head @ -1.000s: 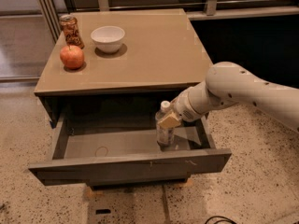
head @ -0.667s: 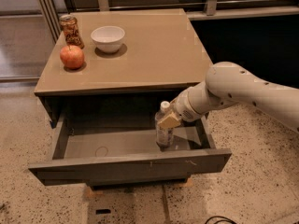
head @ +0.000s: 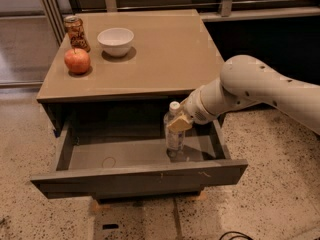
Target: Pick blue plastic bottle from top drawer and place on counter
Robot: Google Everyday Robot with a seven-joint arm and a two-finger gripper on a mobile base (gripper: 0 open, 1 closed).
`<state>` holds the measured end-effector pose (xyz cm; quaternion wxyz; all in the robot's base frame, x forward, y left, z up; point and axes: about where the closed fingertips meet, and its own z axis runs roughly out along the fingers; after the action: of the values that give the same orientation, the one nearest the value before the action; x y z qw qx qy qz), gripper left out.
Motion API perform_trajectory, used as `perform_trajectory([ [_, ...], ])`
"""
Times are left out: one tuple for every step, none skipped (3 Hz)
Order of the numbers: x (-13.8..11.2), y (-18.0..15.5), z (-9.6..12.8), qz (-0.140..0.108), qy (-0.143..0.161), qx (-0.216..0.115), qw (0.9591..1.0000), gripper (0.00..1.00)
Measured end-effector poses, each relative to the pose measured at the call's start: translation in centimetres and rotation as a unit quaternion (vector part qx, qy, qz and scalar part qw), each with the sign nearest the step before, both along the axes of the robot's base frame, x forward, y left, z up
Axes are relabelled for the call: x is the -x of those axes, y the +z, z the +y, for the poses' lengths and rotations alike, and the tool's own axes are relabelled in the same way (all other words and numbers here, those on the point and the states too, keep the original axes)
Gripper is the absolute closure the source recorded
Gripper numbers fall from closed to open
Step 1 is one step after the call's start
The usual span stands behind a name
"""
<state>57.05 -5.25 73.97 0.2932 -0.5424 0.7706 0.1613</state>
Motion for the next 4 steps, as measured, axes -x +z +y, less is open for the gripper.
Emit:
perform_trajectory([
  [0.7, 5.3, 1.8, 0.002, 0.006, -0.004, 1.0000, 1.00],
  [2.0, 15.5, 4.1, -0.014, 0.011, 0.004, 0.9998, 1.00],
  [3.3, 23.7, 6.0, -0.044, 0.024, 0.020, 0.9986, 1.00],
  [3.3, 23.7, 6.0, -0.044, 0.024, 0.020, 0.9986, 1.00],
])
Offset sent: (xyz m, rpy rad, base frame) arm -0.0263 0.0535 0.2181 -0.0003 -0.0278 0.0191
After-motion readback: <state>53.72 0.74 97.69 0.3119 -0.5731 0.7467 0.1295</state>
